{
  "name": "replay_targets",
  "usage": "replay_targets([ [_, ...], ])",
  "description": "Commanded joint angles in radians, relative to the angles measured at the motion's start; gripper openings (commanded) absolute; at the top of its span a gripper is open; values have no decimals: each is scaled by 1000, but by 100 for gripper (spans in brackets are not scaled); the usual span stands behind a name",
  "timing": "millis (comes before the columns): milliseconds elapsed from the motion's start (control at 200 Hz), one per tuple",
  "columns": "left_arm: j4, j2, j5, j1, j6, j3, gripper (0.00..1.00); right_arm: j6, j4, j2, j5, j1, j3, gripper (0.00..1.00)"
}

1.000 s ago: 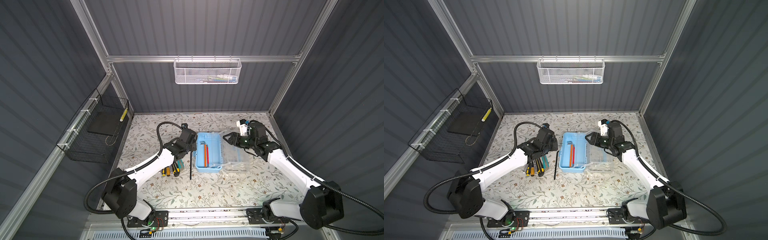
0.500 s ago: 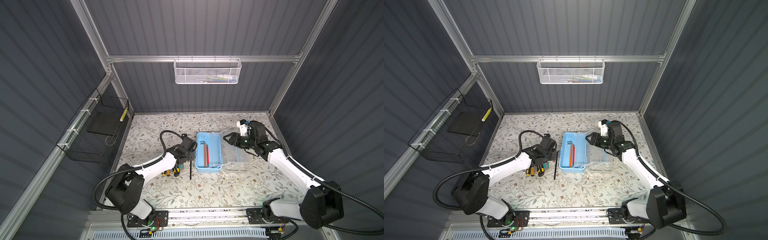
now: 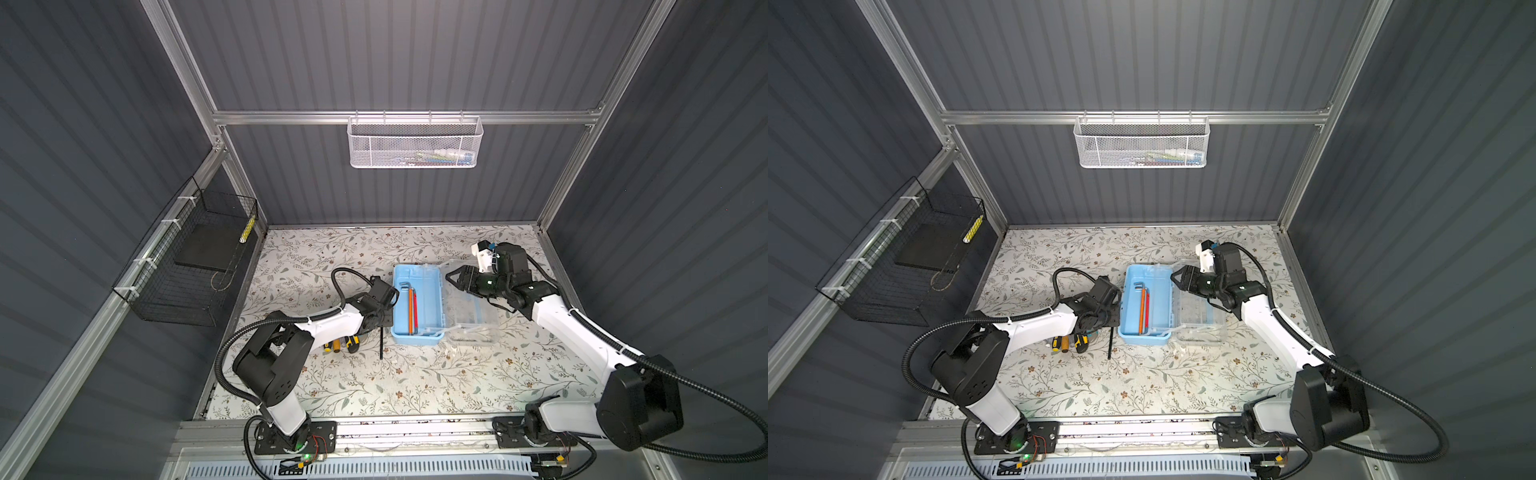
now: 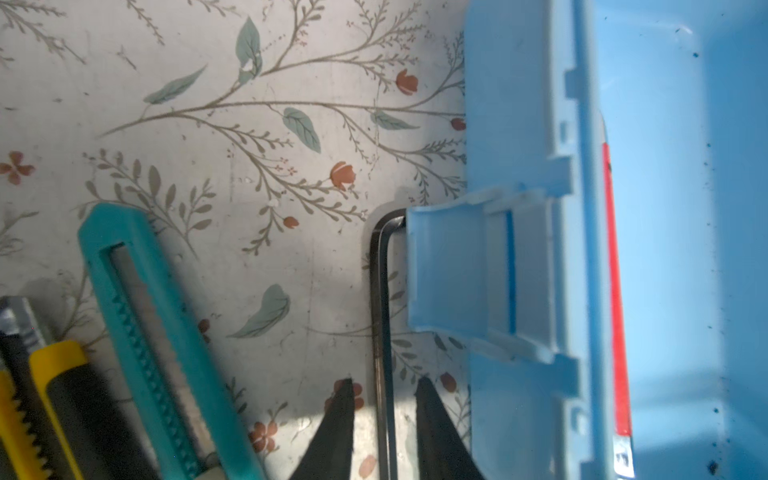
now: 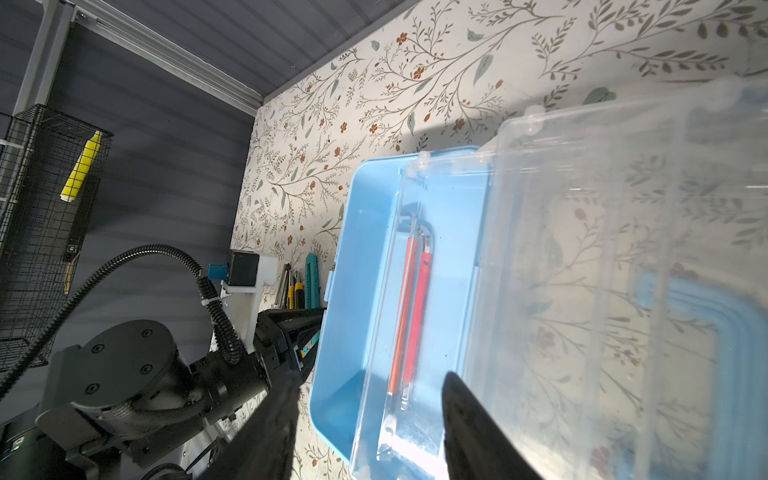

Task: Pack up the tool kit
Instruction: 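Move the left gripper back to the black hex key beside the box, then lower the left gripper onto the black hex key and close it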

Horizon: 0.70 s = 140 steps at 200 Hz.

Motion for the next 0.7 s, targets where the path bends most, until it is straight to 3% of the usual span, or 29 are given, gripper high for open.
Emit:
replay_targets([
  [0,10,33,13,-4,-12,-12,27,1,7,9,-5,-1,10,56],
  [695,-4,116,-31,-4,-14,-2,19,3,19,38,-21,-1,26,56],
])
